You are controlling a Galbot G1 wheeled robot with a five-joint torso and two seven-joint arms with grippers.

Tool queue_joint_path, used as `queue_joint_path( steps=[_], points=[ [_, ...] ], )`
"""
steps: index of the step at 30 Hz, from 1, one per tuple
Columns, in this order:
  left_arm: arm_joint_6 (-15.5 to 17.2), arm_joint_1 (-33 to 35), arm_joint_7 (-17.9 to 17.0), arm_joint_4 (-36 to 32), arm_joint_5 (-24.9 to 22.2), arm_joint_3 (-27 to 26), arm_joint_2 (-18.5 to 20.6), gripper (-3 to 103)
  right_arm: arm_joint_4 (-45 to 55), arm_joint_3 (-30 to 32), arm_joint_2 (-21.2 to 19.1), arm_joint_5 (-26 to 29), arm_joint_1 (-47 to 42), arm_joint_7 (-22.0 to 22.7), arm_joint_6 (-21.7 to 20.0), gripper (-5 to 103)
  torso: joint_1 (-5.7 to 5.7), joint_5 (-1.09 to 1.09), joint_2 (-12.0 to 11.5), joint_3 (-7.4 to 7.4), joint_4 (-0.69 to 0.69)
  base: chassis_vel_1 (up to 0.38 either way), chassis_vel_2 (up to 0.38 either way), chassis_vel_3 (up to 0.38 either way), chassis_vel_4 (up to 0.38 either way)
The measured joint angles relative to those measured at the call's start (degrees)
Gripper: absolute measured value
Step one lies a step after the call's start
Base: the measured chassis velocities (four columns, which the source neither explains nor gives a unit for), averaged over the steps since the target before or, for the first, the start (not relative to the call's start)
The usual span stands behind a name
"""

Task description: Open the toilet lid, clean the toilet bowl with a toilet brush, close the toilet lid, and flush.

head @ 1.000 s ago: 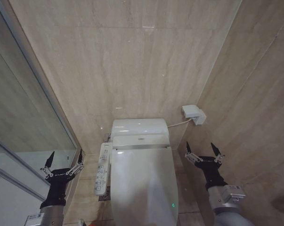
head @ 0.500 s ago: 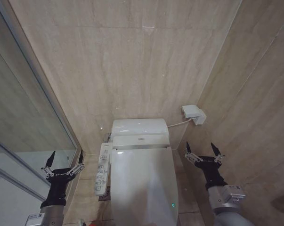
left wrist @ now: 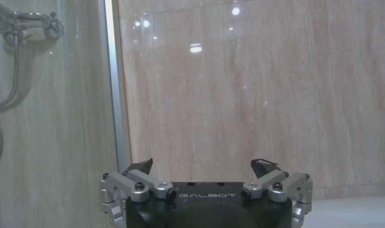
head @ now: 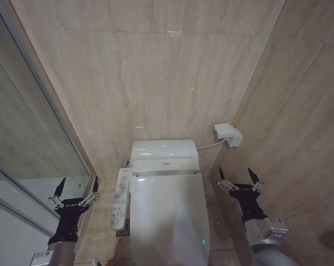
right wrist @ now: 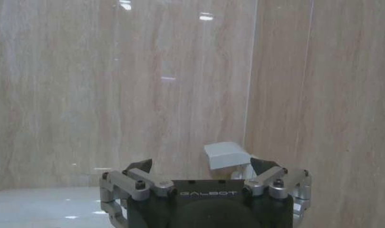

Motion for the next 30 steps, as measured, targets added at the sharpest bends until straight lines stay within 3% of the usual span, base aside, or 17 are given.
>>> queue_joint_path(
  steps=[30],
  points=[
    [0.09, -0.01, 0.01, 0.04, -0.02, 0.0, 0.01, 100, 0.0, 0.0, 0.0, 0.0, 0.0, 0.0, 0.0, 100, 0.02, 0.0, 0.0, 0.01, 0.0, 0.002, -0.001, -0.001, 0.001]
  ],
)
